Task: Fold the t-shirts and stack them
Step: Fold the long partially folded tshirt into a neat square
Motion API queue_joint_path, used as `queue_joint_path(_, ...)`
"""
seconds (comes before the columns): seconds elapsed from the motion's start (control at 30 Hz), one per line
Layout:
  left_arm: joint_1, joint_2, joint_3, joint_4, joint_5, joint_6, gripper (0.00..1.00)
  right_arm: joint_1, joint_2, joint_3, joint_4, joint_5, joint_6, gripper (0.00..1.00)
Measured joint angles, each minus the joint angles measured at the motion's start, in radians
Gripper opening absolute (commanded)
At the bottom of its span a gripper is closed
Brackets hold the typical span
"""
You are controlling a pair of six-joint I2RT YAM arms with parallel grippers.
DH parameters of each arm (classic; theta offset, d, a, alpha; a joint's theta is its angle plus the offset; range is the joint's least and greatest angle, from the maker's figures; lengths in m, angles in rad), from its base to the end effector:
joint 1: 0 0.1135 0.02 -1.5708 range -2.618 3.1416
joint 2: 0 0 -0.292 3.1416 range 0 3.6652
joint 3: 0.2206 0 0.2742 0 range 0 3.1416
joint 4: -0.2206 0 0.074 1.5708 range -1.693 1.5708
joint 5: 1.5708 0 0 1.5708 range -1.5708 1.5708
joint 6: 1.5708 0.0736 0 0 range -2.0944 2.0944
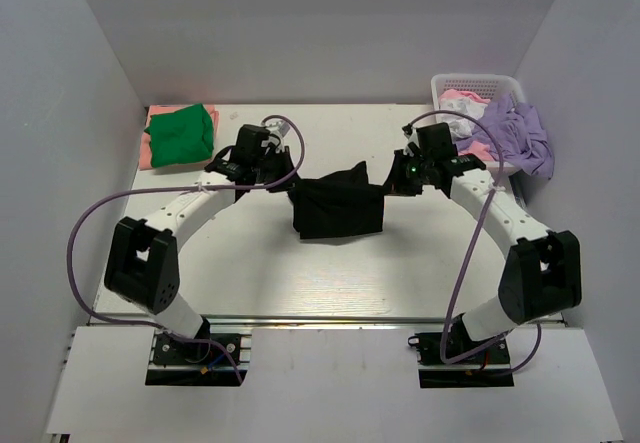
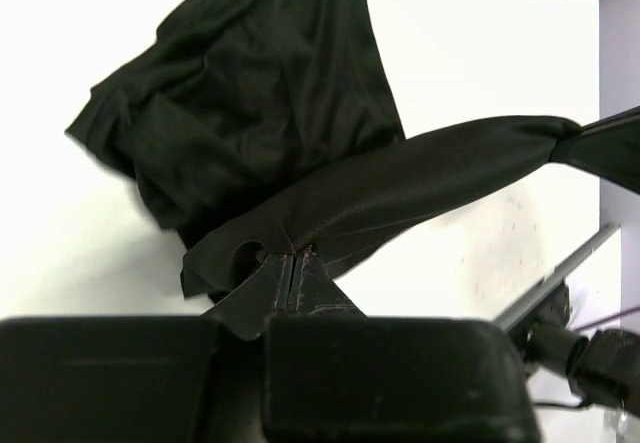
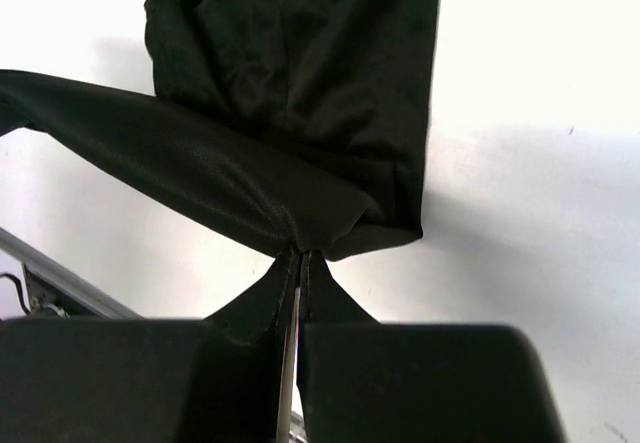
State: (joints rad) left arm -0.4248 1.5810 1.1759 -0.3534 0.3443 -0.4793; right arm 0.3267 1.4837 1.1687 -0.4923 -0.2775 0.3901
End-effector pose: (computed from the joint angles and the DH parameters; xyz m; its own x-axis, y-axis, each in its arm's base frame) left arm 0.3510 -0.1861 0.2566 -0.8379 -0.0974 -0.5370 0.2533 0.8021 -0.5408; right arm 0.3418 0.1371 0.2740 -0.8184 0.1089 -0.5642 -0.1912 0.8744 0.4460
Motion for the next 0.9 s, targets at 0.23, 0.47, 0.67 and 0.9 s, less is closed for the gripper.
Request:
queue_joint_path(0.23, 0.029, 0.104, 0.07, 0.049, 0.01, 0.0, 0.0, -0.039, 0.129, 0.092, 0.021, -0.025, -0.007, 0.0)
queue_joint_path(0.47, 0.066, 0.148, 0.109, 0.084, 0.029, 0.0, 0.0, -0.071, 0.23, 0.193, 0.047, -0.125, -0.032, 0.0)
queue_joint_path(0.67, 0.086, 0.163, 0.124, 0.153, 0.109, 0.005, 0.0, -0.091, 0.254, 0.227, 0.066, -0.235, -0.079, 0.0)
queue_joint_path(0.9, 0.082, 0.015, 0.0, 0.134, 0.171, 0.016, 0.0, -0.092, 0.06, 0.084, 0.031, -0.283, -0.114, 0.0)
